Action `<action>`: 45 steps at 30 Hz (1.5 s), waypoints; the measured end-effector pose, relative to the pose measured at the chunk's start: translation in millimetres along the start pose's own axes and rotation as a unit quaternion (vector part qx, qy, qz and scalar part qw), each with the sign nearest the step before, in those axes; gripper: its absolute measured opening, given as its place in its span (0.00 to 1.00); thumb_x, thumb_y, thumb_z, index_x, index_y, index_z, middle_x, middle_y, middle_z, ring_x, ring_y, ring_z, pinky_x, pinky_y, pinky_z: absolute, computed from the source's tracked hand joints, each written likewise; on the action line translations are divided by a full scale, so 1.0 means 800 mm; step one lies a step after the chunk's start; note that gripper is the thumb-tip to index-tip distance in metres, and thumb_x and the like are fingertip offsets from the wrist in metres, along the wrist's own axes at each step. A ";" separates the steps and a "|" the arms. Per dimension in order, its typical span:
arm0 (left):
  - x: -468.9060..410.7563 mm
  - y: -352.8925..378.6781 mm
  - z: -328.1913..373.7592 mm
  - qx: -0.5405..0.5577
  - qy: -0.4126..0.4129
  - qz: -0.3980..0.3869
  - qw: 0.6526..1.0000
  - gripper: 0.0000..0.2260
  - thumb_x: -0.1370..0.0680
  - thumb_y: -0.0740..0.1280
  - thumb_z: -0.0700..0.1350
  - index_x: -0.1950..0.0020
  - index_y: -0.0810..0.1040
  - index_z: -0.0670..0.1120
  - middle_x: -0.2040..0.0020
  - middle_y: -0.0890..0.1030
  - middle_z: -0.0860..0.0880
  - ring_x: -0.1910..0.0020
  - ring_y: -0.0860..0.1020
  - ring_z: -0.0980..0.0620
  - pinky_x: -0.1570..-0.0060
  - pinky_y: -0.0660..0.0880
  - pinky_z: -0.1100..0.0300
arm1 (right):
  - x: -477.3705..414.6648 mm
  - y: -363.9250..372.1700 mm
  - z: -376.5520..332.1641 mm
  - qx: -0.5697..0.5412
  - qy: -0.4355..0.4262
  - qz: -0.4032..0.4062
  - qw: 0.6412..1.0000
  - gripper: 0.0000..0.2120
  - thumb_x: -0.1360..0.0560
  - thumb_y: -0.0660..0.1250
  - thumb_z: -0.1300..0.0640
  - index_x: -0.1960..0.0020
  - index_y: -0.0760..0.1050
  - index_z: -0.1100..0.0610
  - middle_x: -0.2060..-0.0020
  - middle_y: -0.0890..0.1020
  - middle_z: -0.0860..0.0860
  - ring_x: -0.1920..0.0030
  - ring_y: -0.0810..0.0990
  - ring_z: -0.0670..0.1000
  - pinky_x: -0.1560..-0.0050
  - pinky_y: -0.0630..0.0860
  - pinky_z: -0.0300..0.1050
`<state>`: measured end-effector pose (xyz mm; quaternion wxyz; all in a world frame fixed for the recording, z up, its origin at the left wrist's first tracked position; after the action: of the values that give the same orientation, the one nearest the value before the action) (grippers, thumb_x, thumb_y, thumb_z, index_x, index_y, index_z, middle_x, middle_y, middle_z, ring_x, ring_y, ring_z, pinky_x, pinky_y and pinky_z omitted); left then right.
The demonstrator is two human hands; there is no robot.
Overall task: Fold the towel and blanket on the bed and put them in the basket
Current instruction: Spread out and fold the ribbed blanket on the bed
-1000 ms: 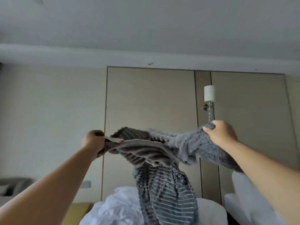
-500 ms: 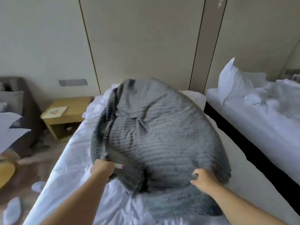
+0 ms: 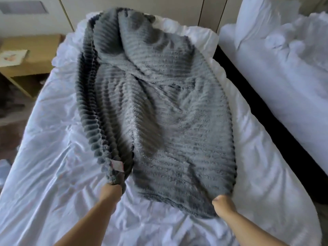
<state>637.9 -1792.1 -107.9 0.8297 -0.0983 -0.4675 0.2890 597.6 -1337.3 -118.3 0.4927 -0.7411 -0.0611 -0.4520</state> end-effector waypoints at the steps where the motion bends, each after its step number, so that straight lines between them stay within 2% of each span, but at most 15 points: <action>1: 0.002 0.009 -0.001 0.006 -0.002 0.001 1.000 0.05 0.28 0.63 0.31 0.62 0.73 0.38 0.71 0.73 0.43 0.72 0.67 0.49 0.69 0.61 0.60 | -0.006 -0.001 0.015 -0.042 0.034 -0.001 0.999 0.11 0.20 0.59 0.56 0.56 0.77 0.58 0.58 0.80 0.58 0.58 0.78 0.56 0.58 0.69 0.44; 3: 0.011 0.018 -0.001 -0.010 0.008 0.020 1.000 0.05 0.28 0.65 0.34 0.64 0.73 0.38 0.73 0.71 0.44 0.73 0.66 0.49 0.70 0.61 0.60 | -0.021 0.001 0.053 -0.179 0.130 0.013 0.975 0.18 0.21 0.62 0.54 0.37 0.73 0.66 0.39 0.77 0.62 0.39 0.76 0.60 0.45 0.72 0.47; 6: 0.039 0.023 0.004 -0.053 0.049 0.060 0.996 0.09 0.28 0.68 0.40 0.67 0.72 0.41 0.75 0.70 0.45 0.74 0.66 0.49 0.72 0.60 0.60 | -0.021 0.042 0.063 -0.458 0.255 -0.091 0.847 0.27 0.24 0.69 0.52 0.31 0.66 0.65 0.32 0.70 0.62 0.33 0.70 0.62 0.33 0.69 0.56; 9: 0.073 0.042 0.004 -0.066 0.067 0.020 0.995 0.05 0.30 0.69 0.37 0.65 0.74 0.40 0.75 0.73 0.47 0.74 0.67 0.49 0.70 0.62 0.60 | -0.036 0.050 0.027 -0.644 0.235 -0.145 0.713 0.08 0.21 0.63 0.54 0.53 0.72 0.59 0.62 0.80 0.58 0.57 0.82 0.51 0.43 0.72 0.49; 11: 0.097 0.053 0.013 -0.065 0.083 -0.021 0.994 0.03 0.32 0.70 0.36 0.62 0.76 0.42 0.75 0.76 0.48 0.73 0.71 0.49 0.69 0.65 0.59 | -0.048 0.022 -0.004 -0.711 0.208 -0.134 0.658 0.15 0.19 0.58 0.59 0.65 0.63 0.55 0.83 0.68 0.49 0.83 0.69 0.46 0.58 0.69 0.40; 14: 0.124 0.060 0.049 -0.095 0.118 -0.060 0.987 0.07 0.34 0.71 0.37 0.60 0.76 0.46 0.74 0.79 0.49 0.74 0.74 0.51 0.71 0.68 0.60 | -0.042 -0.060 -0.082 -0.740 0.103 -0.139 0.650 0.16 0.20 0.55 0.61 0.66 0.59 0.53 0.84 0.62 0.46 0.84 0.61 0.44 0.63 0.64 0.37; 18: 0.147 0.074 0.122 -0.076 0.166 -0.108 0.977 0.05 0.32 0.71 0.36 0.59 0.78 0.43 0.70 0.80 0.49 0.67 0.77 0.49 0.65 0.71 0.60 | 0.001 -0.166 -0.162 -0.685 -0.038 -0.076 0.724 0.11 0.22 0.59 0.59 0.63 0.69 0.54 0.68 0.72 0.49 0.67 0.72 0.45 0.61 0.69 0.36; 20: 0.154 0.075 0.164 -0.092 0.210 -0.093 0.969 0.03 0.29 0.69 0.37 0.57 0.79 0.41 0.64 0.82 0.45 0.62 0.80 0.46 0.62 0.72 0.58 | 0.030 -0.201 -0.190 -0.660 -0.088 -0.039 0.745 0.10 0.22 0.60 0.58 0.61 0.72 0.51 0.65 0.75 0.48 0.69 0.76 0.40 0.65 0.73 0.31; 25: 0.192 0.070 0.263 -0.112 0.320 -0.059 0.939 0.04 0.26 0.69 0.40 0.61 0.80 0.45 0.63 0.83 0.47 0.63 0.80 0.50 0.64 0.74 0.65 | 0.104 -0.191 -0.270 -0.681 -0.183 -0.263 0.658 0.11 0.29 0.61 0.57 0.50 0.78 0.55 0.60 0.78 0.60 0.59 0.78 0.56 0.54 0.73 0.46; 29: 0.245 0.021 0.335 -0.097 0.402 0.015 0.910 0.07 0.26 0.69 0.42 0.63 0.77 0.43 0.68 0.80 0.49 0.65 0.79 0.47 0.64 0.74 0.56 | 0.132 -0.206 -0.281 -0.531 -0.213 -0.244 0.783 0.14 0.26 0.66 0.58 0.44 0.79 0.64 0.47 0.83 0.62 0.50 0.83 0.60 0.44 0.78 0.57; 32: 0.315 -0.060 0.388 -0.133 0.495 0.181 0.839 0.15 0.29 0.72 0.43 0.70 0.69 0.49 0.75 0.70 0.55 0.70 0.73 0.50 0.71 0.63 0.58 | 0.140 -0.293 -0.264 -0.500 -0.236 -0.055 0.831 0.09 0.29 0.73 0.61 0.50 0.77 0.56 0.46 0.82 0.61 0.45 0.80 0.61 0.38 0.73 0.65; 35: 0.388 -0.148 0.421 -0.033 0.561 0.293 0.774 0.16 0.32 0.73 0.48 0.71 0.68 0.46 0.75 0.74 0.53 0.74 0.72 0.58 0.74 0.64 0.66 | 0.200 -0.392 -0.271 -0.579 -0.341 0.029 0.740 0.09 0.32 0.73 0.60 0.60 0.74 0.49 0.48 0.82 0.55 0.46 0.79 0.58 0.43 0.74 0.62; 38: 0.418 -0.182 0.443 0.195 0.592 0.194 0.757 0.06 0.36 0.72 0.51 0.63 0.79 0.50 0.71 0.79 0.56 0.71 0.75 0.60 0.67 0.75 0.62 | 0.313 -0.410 -0.326 -0.521 -0.500 -0.169 0.670 0.09 0.39 0.72 0.59 0.59 0.81 0.50 0.62 0.83 0.53 0.62 0.83 0.51 0.65 0.80 0.46; 41: 0.409 -0.149 0.463 0.234 0.559 0.080 0.791 0.07 0.38 0.69 0.41 0.65 0.80 0.53 0.71 0.79 0.58 0.70 0.77 0.60 0.67 0.74 0.64 | 0.352 -0.367 -0.351 -0.483 -0.483 -0.300 0.666 0.12 0.37 0.67 0.61 0.57 0.85 0.55 0.62 0.82 0.57 0.64 0.81 0.53 0.64 0.80 0.43; 45: 0.395 -0.105 0.446 0.194 0.532 0.033 0.824 0.08 0.40 0.65 0.38 0.63 0.78 0.45 0.72 0.76 0.49 0.71 0.73 0.51 0.68 0.71 0.55 | 0.363 -0.340 -0.355 -0.537 -0.437 -0.409 0.594 0.19 0.36 0.59 0.70 0.56 0.86 0.59 0.65 0.84 0.54 0.68 0.83 0.48 0.68 0.81 0.39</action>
<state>498.3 -1718.0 349.6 0.9416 -0.0892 0.1156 0.3035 448.0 -1525.3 307.3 -0.3168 -0.8777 -0.3118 -0.1789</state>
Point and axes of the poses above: each hand's wrist, its own x-axis away from the middle knuckle, its own y-axis out of the palm, z = x × y, the point moved 10 cm from there along -x, towards the middle knuckle
